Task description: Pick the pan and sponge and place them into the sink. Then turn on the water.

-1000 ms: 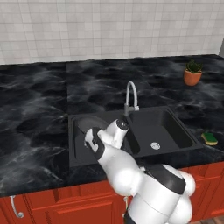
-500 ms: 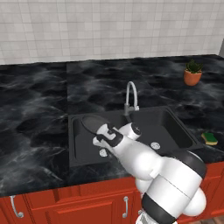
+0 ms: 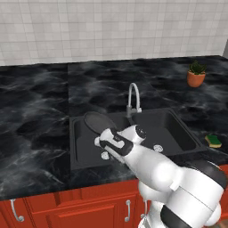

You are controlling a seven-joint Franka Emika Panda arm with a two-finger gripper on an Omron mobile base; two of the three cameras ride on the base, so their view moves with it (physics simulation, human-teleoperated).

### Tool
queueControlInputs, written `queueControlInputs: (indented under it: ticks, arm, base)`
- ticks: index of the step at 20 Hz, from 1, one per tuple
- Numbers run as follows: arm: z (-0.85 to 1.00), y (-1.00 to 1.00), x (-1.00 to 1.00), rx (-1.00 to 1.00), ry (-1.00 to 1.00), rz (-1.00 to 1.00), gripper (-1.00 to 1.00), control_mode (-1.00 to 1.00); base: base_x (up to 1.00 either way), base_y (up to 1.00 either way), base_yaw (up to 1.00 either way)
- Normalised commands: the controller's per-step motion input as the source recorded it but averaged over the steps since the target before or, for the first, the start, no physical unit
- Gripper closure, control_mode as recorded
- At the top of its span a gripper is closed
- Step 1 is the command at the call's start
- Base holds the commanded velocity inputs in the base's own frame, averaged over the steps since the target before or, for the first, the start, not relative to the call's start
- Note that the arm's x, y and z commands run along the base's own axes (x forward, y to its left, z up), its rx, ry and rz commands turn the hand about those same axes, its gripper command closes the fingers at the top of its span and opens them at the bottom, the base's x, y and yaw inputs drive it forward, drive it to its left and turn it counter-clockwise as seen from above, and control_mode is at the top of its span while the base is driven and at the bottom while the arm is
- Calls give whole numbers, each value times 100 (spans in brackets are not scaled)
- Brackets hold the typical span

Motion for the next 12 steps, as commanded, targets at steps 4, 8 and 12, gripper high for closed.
queueControlInputs:
  ticks: [4, 8, 12]
  arm:
    - [62, 5, -26, 4, -6, -7, 100, -100]
    - [52, 0, -11, 5, -1, -7, 100, -100]
    - [32, 0, 0, 5, 0, -9, 100, -100]
  base:
    - [0, 0, 0]
    - [0, 0, 0]
    - [0, 0, 0]
